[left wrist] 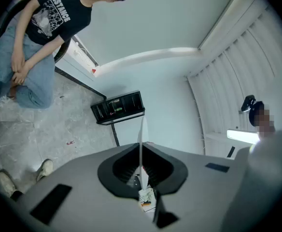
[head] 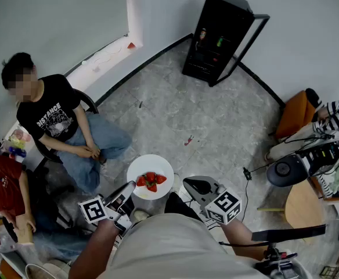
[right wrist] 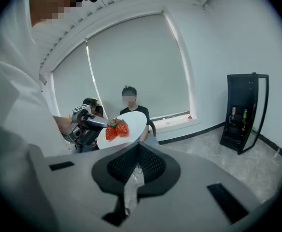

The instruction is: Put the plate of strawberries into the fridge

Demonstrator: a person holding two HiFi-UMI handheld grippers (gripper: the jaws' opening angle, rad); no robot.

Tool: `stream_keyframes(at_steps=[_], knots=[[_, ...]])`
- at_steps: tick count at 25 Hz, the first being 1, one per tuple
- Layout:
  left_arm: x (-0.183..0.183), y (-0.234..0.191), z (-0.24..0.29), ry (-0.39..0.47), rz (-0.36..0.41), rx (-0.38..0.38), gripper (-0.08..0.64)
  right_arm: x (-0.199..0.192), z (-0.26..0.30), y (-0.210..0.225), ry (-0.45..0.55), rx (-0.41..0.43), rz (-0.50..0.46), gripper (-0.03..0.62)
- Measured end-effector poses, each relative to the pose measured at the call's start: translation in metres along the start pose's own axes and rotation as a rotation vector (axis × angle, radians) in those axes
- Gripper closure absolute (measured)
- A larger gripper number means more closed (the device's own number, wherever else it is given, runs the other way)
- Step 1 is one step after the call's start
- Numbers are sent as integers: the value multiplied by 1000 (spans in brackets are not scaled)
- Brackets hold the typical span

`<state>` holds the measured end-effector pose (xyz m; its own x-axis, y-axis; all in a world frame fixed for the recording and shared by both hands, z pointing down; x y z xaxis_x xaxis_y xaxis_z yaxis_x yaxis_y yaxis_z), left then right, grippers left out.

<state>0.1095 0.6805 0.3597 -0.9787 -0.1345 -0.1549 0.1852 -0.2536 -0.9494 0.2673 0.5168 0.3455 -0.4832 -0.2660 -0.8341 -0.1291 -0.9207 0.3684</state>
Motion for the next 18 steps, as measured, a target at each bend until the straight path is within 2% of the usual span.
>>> stream_keyframes(at_steps=[7,11,15,18], knots=[[0,24,91,8,-46,-4,535,13,-36,91,54,-24,-25,575],[4,28,158,-20,4,13,535,14,-60,149,103,-36,-54,575],[12,26,222,-27,3,-9,535,13,-75,195,192,-21,-45,572],[24,10,269,-62,4,-24,535,9,-74,228,215,-80,-63,525]])
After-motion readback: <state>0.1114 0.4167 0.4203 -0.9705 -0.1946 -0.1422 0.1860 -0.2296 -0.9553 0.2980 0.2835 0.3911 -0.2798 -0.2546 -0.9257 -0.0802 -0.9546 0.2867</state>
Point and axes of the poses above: the fingertips, and each gripper's own axes: z forward along the fingers, y to its right, x out of its top, the point moved 4 cm from there along -z, backward along the fingers, and after that the axes turned 3 degrees about x, right-handed, at the moved point
